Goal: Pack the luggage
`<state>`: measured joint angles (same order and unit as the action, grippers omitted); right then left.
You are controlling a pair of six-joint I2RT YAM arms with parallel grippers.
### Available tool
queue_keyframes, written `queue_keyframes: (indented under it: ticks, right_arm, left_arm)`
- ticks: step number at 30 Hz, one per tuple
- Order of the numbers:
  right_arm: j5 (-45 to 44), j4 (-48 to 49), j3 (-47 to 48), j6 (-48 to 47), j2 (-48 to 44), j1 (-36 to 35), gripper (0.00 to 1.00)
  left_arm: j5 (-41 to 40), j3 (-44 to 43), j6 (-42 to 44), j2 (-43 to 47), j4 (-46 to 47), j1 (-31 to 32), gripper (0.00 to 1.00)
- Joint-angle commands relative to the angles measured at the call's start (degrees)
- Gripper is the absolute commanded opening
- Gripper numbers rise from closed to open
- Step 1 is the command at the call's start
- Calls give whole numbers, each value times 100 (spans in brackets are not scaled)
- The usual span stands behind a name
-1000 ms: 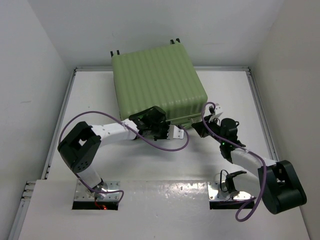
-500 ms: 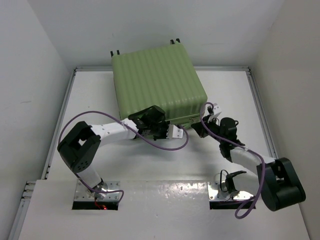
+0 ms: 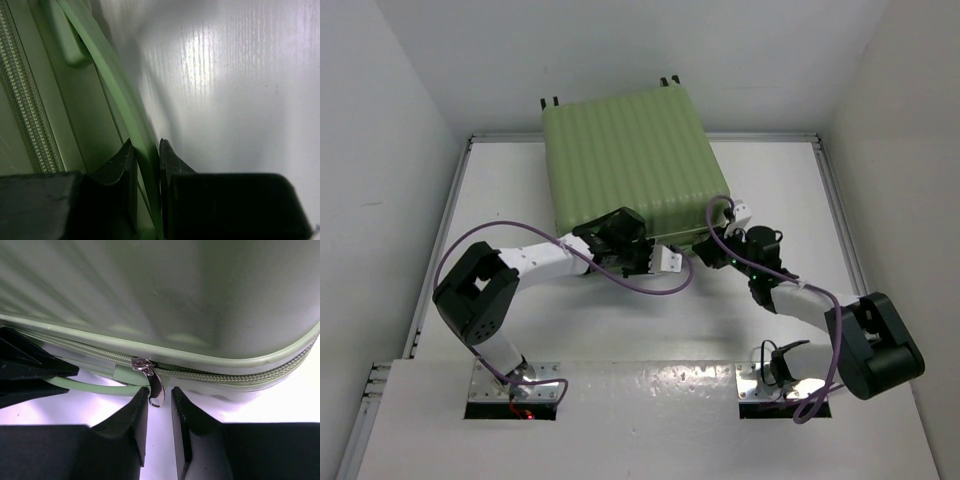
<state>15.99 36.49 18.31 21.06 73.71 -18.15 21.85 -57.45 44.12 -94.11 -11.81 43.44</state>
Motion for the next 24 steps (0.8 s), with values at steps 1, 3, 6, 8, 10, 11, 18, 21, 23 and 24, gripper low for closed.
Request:
queue_keyframes:
  ticks: [1, 3, 6, 8, 10, 11, 18, 21, 23, 24]
  right_arm:
    - [-439, 543, 358, 126, 135, -22, 26]
    - [-351, 666, 410, 223, 178, -48, 27]
    - [-255, 859, 472, 311, 231, -57, 29]
    - [-123, 912, 542, 416, 266, -57, 33]
    - [-61, 1000, 578, 478, 284, -66, 36]
    - [-35, 992, 604, 504, 301, -57, 36]
    - [80, 1167, 718, 575, 433, -92, 36]
    - [10, 1246, 710, 522, 503, -92, 25]
    - [-52, 1325, 701, 469, 504, -101, 15]
    - [-156, 1334, 675, 469, 512, -92, 12]
  left_arm:
    - [206, 120, 229, 120, -242, -160, 0]
    - [206, 120, 229, 120, -242, -160, 0]
    - [206, 120, 229, 120, -242, -160, 0]
    - [206, 120, 229, 120, -242, -160, 0]
    - [206, 120, 229, 120, -242, -213, 0]
    - [206, 120, 229, 120, -242, -213, 0]
    - [206, 120, 176, 120, -242, -213, 0]
    - [206, 120, 176, 120, -242, -213, 0]
    - [206, 68, 176, 68, -242, -213, 0]
    - [206, 67, 176, 68, -242, -213, 0]
